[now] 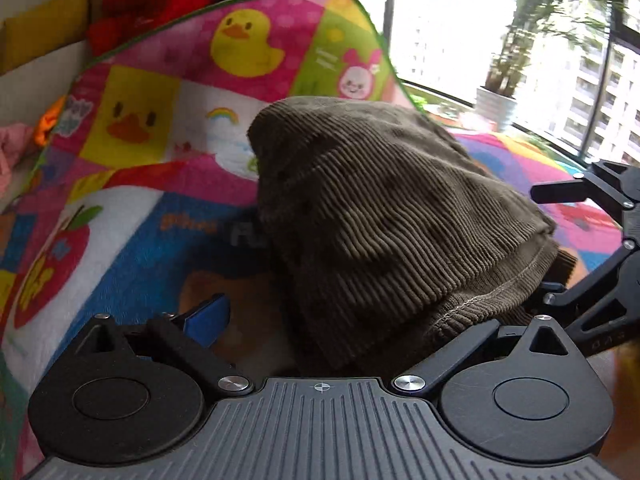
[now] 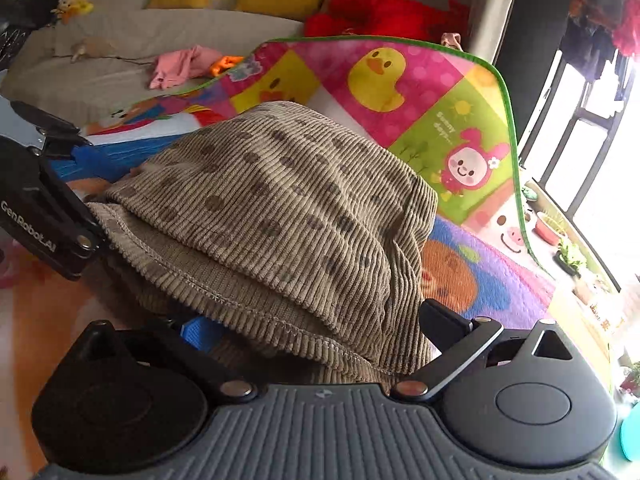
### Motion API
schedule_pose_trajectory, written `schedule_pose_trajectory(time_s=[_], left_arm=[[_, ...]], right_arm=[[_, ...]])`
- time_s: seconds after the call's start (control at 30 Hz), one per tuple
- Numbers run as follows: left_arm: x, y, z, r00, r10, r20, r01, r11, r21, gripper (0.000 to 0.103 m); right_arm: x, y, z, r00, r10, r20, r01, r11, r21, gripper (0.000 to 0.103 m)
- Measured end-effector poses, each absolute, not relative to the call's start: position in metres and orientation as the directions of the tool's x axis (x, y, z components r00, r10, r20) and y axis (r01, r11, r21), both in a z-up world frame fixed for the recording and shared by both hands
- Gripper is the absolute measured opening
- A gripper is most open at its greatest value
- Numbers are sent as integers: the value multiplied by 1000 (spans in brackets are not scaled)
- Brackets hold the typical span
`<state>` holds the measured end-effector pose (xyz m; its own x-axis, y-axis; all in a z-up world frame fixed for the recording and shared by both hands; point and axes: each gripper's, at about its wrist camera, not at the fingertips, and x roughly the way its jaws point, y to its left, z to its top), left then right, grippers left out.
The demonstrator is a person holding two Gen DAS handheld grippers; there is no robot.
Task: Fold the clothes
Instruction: 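Lower the folded garment onto the mat and open both grippers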
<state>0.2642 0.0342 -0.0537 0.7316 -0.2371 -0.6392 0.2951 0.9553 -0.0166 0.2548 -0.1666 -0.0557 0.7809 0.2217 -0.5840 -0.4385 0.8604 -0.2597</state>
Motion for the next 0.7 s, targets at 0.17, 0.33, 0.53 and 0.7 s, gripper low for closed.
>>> schedule_pose_trajectory(time_s=[0.17,0.33,0.53,0.7], left_arm=[[275,34,-54,748,-200,-633,266,964,9,102],[256,31,-49,743,-183,-643,232,973,-9,102],[252,29,-29,775,-166,-610,187,982,-31,103],[266,24,-12,813,-119,-569,146,989,0,103]], right_arm=[[271,-171,-56,764,225,-604,-424,882,-207,101],[265,-186,-55,741,237,-628,-393,912,-119,103],[224,-213,-24,776,338,-533,-424,905,-43,103],[276,-214,-19,828,184,-530,-234,972,-27,103]])
